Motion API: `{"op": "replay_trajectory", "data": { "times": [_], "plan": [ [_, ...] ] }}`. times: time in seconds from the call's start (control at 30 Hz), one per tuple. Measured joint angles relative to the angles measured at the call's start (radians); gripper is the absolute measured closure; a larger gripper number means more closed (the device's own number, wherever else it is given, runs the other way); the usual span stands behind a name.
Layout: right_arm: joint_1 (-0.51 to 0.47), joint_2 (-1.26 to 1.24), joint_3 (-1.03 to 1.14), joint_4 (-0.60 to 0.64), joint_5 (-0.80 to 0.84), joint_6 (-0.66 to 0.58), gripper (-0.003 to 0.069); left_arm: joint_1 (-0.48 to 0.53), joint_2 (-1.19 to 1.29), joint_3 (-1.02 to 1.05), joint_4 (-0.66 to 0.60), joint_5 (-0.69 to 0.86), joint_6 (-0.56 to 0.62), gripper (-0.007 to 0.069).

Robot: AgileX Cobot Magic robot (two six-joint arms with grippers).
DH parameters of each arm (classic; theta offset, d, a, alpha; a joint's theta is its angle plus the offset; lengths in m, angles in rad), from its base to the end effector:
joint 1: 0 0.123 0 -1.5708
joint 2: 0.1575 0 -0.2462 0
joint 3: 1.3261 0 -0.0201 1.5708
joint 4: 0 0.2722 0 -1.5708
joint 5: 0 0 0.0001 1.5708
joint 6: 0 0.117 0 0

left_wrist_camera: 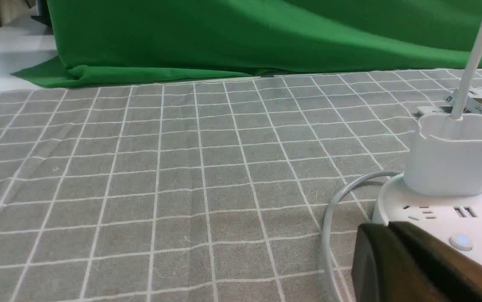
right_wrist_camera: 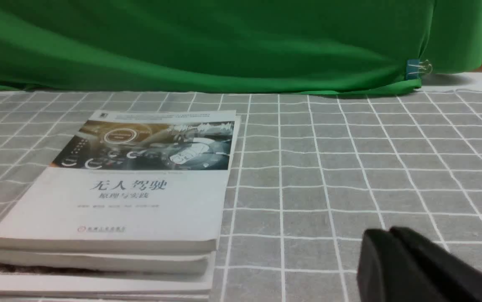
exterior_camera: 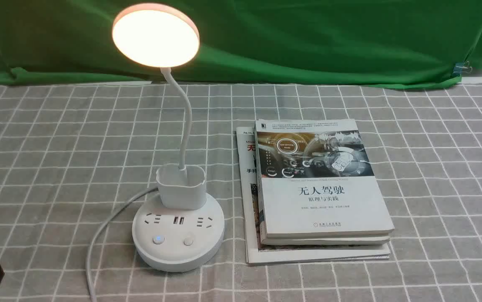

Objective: Turn off the desk lamp on the grey coffee tablecloth by hand.
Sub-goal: 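Press the power button on the round power strip under the lamp with the left gripper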

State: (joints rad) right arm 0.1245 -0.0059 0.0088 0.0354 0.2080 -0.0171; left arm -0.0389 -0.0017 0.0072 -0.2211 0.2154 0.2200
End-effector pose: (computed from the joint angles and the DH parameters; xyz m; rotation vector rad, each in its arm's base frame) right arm 0.1410 0.0185 0.1886 -0.0961 1.6929 0.1125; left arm 0.1420 -0.0110 0.1884 0.0713 1.6982 -0.0660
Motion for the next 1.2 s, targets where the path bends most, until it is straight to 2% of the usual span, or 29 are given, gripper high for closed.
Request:
{"op": "replay_trajectory", "data": {
  "times": [0.1, 0.17, 0.23, 0.27, 0.3, 0.33, 0.5, 0.63, 0.73, 0.8, 0.87, 0.9, 0.97, 1.0, 1.07, 1.2],
  "plan": [
    [0.0, 0.0, 0.0, 0.0, 0.0, 0.0, 0.0622, 0.0, 0.0, 0.0, -0.025, -0.009, 0.0, 0.0624],
    [0.0, 0.0, 0.0, 0.0, 0.0, 0.0, 0.0622, 0.0, 0.0, 0.0, -0.147, -0.053, -0.005, 0.0624],
    [0.0, 0.0, 0.0, 0.0, 0.0, 0.0, 0.0622, 0.0, 0.0, 0.0, -0.336, -0.099, -0.015, 0.0624],
    [0.0, 0.0, 0.0, 0.0, 0.0, 0.0, 0.0622, 0.0, 0.0, 0.0, -0.352, -0.104, -0.016, 0.0624],
    [0.0, 0.0, 0.0, 0.0, 0.0, 0.0, 0.0622, 0.0, 0.0, 0.0, -0.46, -0.14, -0.028, 0.0624],
    [0.0, 0.0, 0.0, 0.0, 0.0, 0.0, 0.0622, 0.0, 0.0, 0.0, -0.511, -0.159, -0.032, 0.0624],
    [0.0, 0.0, 0.0, 0.0, 0.0, 0.0, 0.0622, 0.0, 0.0, 0.0, -0.595, -0.25, -0.057, 0.0624],
    [0.0, 0.0, 0.0, 0.0, 0.0, 0.0, 0.0622, 0.0, 0.0, -0.001, -0.598, -0.271, -0.065, 0.0624],
    [0.0, 0.0, 0.0, 0.0, 0.0, 0.0, 0.0622, 0.0, 0.023, -0.055, -0.55, -0.182, -0.067, 0.0624],
    [0.0, 0.0, 0.0, 0.0, 0.0, 0.0, 0.0622, 0.0, 0.112, -0.166, -0.469, -0.05, -0.083, 0.0624],
    [0.0, 0.0, 0.0, 0.0, 0.0, 0.0, 0.0622, 0.0, 0.161, -0.212, -0.434, 0.006, -0.086, 0.0624],
    [0.0, 0.0, 0.0, 0.0, 0.0, 0.0, 0.0622, 0.0, 0.262, -0.289, -0.37, 0.104, -0.09, 0.0624],
    [0.0, 0.0, 0.0, 0.0, 0.0, 0.0, 0.0622, 0.0, 0.375, -0.375, -0.308, 0.235, -0.091, 0.0624],
    [0.0, 0.0, 0.0, 0.0, 0.0, 0.0, 0.0622, 0.0, 0.401, -0.393, -0.294, 0.249, -0.091, 0.0624],
    [0.0, 0.0, 0.0, 0.0, 0.0, 0.0, 0.0622, 0.0, 0.583, -0.502, -0.21, 0.417, -0.087, 0.0624],
    [0.0, 0.0, 0.0, 0.0, 0.0, 0.0, 0.0622, -0.001, 0.818, -0.617, -0.121, 0.608, -0.059, 0.0624]
  ]
}}
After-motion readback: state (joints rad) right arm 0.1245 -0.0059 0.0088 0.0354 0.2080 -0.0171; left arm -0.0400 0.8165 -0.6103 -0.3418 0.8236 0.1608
